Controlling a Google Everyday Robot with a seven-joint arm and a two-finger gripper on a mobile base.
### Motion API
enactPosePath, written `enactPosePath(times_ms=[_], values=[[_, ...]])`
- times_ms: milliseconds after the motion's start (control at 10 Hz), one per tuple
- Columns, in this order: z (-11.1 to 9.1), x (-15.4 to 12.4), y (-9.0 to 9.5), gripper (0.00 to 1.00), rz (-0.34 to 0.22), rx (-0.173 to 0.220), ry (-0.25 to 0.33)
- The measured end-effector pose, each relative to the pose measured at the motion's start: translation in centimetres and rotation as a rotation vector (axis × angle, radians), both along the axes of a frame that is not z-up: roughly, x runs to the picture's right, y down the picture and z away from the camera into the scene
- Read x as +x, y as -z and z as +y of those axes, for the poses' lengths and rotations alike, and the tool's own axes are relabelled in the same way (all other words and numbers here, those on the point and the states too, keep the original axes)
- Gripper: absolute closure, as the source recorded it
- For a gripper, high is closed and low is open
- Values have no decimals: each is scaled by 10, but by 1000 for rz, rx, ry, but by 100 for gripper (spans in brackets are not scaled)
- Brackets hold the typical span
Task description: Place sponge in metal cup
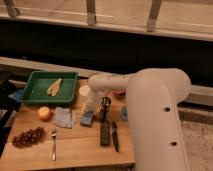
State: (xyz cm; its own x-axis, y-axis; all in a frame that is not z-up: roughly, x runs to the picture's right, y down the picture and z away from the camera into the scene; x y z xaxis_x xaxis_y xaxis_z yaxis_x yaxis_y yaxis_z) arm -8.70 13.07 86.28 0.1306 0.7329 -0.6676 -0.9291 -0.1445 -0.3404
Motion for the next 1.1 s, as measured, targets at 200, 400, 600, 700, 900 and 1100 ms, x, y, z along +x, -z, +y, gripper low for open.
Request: enactPosePath(times_ms=[200,400,600,700,900,1100], values=[[-19,-1,23,80,-26,45,-11],[-40,1,45,80,-44,93,-24],[-69,12,68,80,-48,149,-40],[-87,23,76,80,-45,177,-51],[-116,52,76,80,-31,203,-74],[-138,80,68,80,-16,196,-96]])
